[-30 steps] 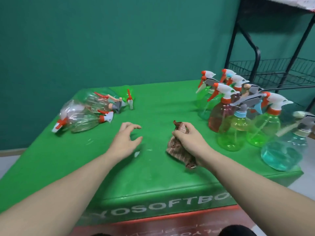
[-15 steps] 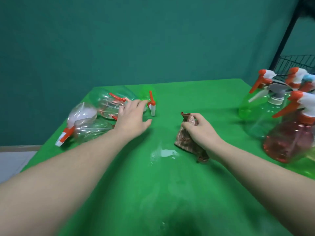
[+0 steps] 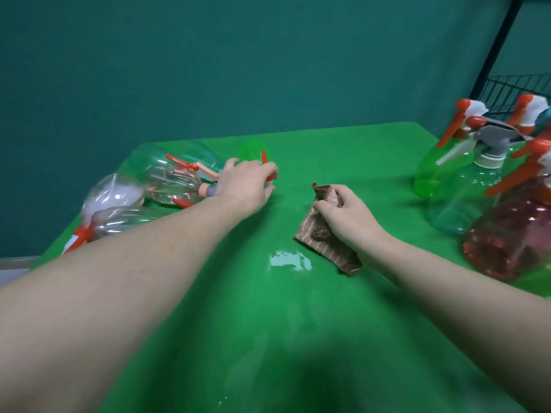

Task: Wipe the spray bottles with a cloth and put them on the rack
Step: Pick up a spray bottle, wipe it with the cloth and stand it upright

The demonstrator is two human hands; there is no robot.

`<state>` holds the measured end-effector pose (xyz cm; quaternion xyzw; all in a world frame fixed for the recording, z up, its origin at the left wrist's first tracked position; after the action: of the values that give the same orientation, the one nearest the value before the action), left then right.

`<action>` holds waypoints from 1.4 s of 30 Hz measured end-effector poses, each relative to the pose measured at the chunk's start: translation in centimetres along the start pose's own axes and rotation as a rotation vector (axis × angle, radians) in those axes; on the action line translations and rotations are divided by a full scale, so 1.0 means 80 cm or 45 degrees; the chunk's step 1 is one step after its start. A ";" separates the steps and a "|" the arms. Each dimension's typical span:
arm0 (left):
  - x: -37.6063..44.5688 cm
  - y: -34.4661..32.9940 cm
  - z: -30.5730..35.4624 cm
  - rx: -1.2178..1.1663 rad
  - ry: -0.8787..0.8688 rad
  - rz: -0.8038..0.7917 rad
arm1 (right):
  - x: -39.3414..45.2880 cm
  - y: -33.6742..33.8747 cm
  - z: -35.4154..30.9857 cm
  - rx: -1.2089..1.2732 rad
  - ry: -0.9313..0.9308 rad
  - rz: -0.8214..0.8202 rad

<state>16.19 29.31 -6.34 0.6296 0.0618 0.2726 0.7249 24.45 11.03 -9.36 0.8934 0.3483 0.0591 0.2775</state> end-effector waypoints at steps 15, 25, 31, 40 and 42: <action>-0.175 0.027 0.093 -0.439 -0.154 -0.144 | -0.149 0.045 0.022 0.054 -0.046 0.070; -0.298 0.047 0.158 -0.143 -0.232 -0.246 | -0.266 0.051 0.045 0.065 -0.049 0.053; -0.334 0.050 0.185 -0.084 -0.244 -0.289 | -0.304 0.058 0.053 0.057 -0.052 0.042; -0.332 0.048 0.184 -0.401 -0.186 -0.301 | -0.306 0.062 0.059 0.088 -0.047 0.055; -0.328 0.051 0.172 -0.538 -0.186 -0.265 | -0.302 0.061 0.062 0.096 -0.054 0.046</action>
<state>-1.28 5.05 -6.38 0.4722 0.0155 0.1571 0.8672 10.69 -9.99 -8.77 0.9104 0.3281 0.0322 0.2498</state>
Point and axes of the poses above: each hand's wrist, its own x-axis towards the middle knuckle, its own y-axis out of the back of the hand, z = x × y, the point moved 3 cm from there along x, towards the middle knuckle, and after that the axes turned 11 degrees about -x, right-handed, at the moved point
